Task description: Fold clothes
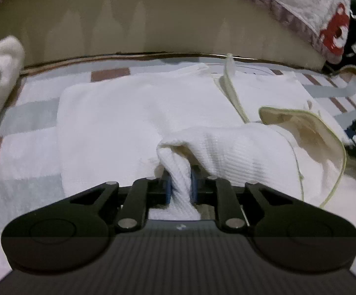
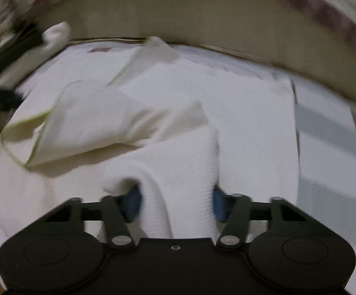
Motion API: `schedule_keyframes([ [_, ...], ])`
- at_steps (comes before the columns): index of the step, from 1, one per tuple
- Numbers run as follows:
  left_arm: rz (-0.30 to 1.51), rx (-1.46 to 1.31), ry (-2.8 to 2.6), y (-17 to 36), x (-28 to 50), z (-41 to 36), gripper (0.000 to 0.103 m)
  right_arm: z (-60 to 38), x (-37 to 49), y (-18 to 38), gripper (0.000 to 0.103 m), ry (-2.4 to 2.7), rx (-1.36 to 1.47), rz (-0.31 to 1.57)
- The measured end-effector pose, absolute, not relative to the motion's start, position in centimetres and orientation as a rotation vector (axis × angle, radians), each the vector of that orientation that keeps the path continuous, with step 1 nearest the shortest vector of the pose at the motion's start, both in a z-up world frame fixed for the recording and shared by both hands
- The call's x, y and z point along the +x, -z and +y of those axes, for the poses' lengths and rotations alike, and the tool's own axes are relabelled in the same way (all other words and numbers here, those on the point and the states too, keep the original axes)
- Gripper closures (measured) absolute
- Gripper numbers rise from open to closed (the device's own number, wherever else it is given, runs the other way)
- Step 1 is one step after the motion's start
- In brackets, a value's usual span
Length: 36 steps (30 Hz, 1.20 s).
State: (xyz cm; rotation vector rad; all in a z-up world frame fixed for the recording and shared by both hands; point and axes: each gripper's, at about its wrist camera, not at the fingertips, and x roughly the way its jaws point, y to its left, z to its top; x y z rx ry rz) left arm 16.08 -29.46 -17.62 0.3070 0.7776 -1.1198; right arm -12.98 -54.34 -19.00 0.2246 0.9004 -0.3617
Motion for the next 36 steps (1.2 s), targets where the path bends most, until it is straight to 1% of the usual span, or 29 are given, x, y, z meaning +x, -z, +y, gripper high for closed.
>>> schedule_keyframes([
  [4,0.697,0.355,1.083,16.3,14.5,-29.1,0.092,-53.0,-14.0,16.8,0.078,0.403,0.194,0.8],
  [6,0.648,0.35,1.074,14.7,13.7,-28.6,0.092,-52.6,-14.7,15.5,0.08,0.429,0.19,0.748],
  [9,0.515,0.35,1.049,11.5,12.3,-28.3,0.092,-52.4,-15.5,13.6,0.082,0.428,0.189,0.684],
  [11,0.477,0.344,1.048,9.6,12.5,-29.0,0.092,-53.2,-15.5,12.6,0.082,0.431,0.198,0.649],
  [12,0.489,0.318,1.049,9.1,13.3,-29.6,0.092,-53.6,-15.5,12.1,0.082,0.434,0.205,0.631],
  [15,0.495,0.3,0.956,10.7,16.1,-32.1,0.089,-56.4,-13.9,12.5,0.082,0.48,0.225,0.63],
  [16,0.477,0.324,0.924,11.7,16.5,-32.8,0.083,-57.5,-13.4,12.7,0.081,0.498,0.232,0.633],
  [17,0.462,0.371,0.878,12.4,16.7,-33.2,0.079,-58.6,-12.5,13.4,0.081,0.524,0.237,0.678],
  [18,0.446,0.421,0.829,13.2,16.9,-33.7,0.076,-59.9,-11.6,14.5,0.075,0.556,0.239,0.751],
  [19,0.449,0.436,0.813,13.5,17.2,-33.2,0.07,-61.2,-10.6,15.6,0.056,0.587,0.242,0.824],
  [20,0.454,0.446,0.802,13.8,17.5,-32.7,0.063,-62.5,-9.6,16.7,0.053,0.619,0.244,0.897],
  [21,0.49,0.42,0.802,13.6,18.1,-31.7,0.06,-63.4,-9.4,17.2,0.057,0.646,0.246,0.934],
  [22,0.541,0.363,0.806,13.3,18.8,-30.4,0.059,-64.1,-9.7,17.3,0.056,0.672,0.249,0.948],
  [26,0.836,0.032,0.884,13.7,20.9,-25.1,0.059,-65.1,-14.6,15.9,0.053,0.628,0.46,0.805],
  [28,0.876,0.022,0.897,14.1,20.6,-23.6,0.059,-64.6,-16.9,15.9,0.053,0.574,0.554,0.748],
  [30,0.848,0.089,0.868,14.4,20.3,-23.5,0.057,-63.6,-18.3,16.3,0.053,0.536,0.586,0.735],
  [33,0.831,0.143,0.852,14.6,20.1,-23.9,0.048,-62.3,-18.9,17.2,0.053,0.526,0.56,0.759],
  [36,0.896,0.121,0.883,15.4,20.0,-24.5,0.042,-62.0,-18.9,17.4,0.051,0.517,0.559,0.759],
])
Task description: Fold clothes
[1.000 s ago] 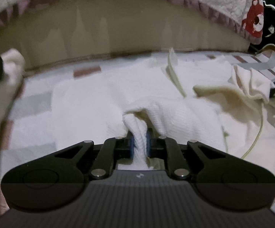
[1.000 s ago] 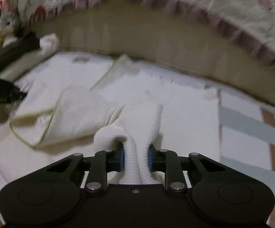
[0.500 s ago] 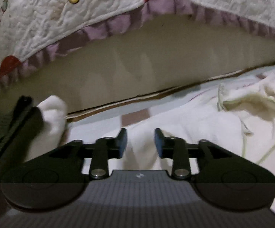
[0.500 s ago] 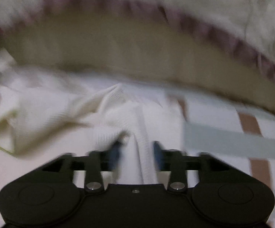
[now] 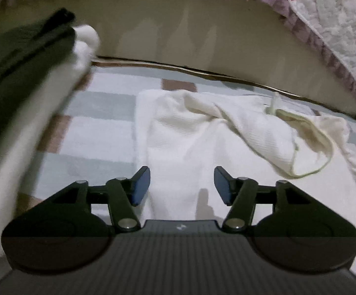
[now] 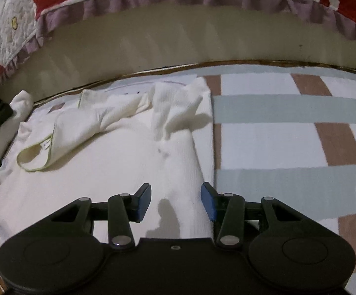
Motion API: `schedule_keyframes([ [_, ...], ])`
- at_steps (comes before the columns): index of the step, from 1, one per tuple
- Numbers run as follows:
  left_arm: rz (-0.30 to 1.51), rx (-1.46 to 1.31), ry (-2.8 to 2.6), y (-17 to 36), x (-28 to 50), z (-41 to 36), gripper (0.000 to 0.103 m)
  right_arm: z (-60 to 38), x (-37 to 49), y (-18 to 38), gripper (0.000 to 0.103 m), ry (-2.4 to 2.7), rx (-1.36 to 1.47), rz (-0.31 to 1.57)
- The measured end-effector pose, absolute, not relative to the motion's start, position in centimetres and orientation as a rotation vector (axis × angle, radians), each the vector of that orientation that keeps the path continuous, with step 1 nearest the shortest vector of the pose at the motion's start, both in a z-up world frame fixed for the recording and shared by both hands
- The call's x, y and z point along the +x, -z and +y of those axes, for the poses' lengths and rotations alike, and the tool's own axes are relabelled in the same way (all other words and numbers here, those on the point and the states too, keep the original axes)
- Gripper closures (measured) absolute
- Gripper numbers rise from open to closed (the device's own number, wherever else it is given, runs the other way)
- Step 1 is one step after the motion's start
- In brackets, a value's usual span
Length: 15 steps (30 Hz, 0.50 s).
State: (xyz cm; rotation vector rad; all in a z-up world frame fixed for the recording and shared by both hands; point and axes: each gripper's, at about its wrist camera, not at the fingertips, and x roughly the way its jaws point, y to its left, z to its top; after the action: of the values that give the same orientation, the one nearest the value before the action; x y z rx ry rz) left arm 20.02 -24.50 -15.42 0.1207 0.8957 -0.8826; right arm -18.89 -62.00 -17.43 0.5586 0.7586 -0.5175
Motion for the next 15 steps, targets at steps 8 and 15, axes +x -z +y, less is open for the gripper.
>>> schedule_keyframes([
  [8,0.869,0.167,0.852,16.4,19.1,-25.4,0.038,-62.8,-18.1,17.0,0.043,0.519,0.543,0.723],
  [15,0.718,0.332,0.967,15.4,17.9,-28.3,0.038,-66.0,-13.9,19.1,0.041,0.545,0.628,0.745],
])
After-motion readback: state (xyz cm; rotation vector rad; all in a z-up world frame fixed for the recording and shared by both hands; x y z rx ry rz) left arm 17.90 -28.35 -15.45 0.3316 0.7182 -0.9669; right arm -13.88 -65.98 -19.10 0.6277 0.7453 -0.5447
